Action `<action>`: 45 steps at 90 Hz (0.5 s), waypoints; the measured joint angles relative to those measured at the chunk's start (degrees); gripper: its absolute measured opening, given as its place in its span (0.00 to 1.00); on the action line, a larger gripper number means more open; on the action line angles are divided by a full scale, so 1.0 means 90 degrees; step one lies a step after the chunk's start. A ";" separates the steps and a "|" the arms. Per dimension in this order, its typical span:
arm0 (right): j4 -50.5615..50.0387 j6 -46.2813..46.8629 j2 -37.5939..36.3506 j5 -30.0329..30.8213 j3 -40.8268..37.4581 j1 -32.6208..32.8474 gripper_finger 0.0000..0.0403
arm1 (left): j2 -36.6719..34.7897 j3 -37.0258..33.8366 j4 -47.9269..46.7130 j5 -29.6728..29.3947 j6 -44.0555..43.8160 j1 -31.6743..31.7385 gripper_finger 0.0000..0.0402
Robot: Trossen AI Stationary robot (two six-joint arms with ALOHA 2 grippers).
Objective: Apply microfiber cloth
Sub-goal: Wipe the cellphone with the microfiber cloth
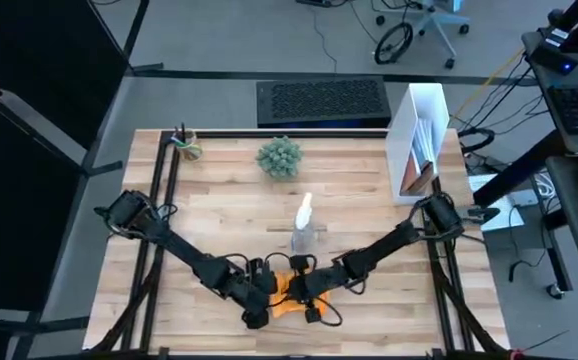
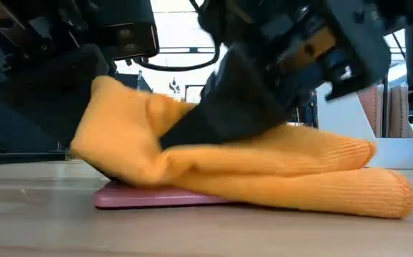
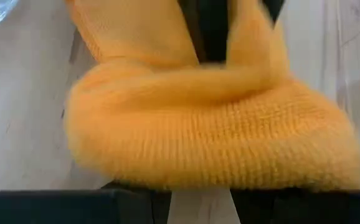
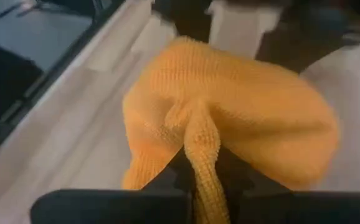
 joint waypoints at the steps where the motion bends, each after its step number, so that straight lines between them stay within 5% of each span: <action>1: -0.0020 0.0036 0.0025 -0.0033 0.0016 -0.0005 0.02 | 0.0006 0.0000 0.0003 -0.0005 0.0000 0.0000 0.31; 45: -0.1987 0.0586 -0.0499 -0.0163 0.0042 0.0056 0.03 | 0.0233 0.0019 0.0040 -0.0062 -0.0005 -0.0025 0.31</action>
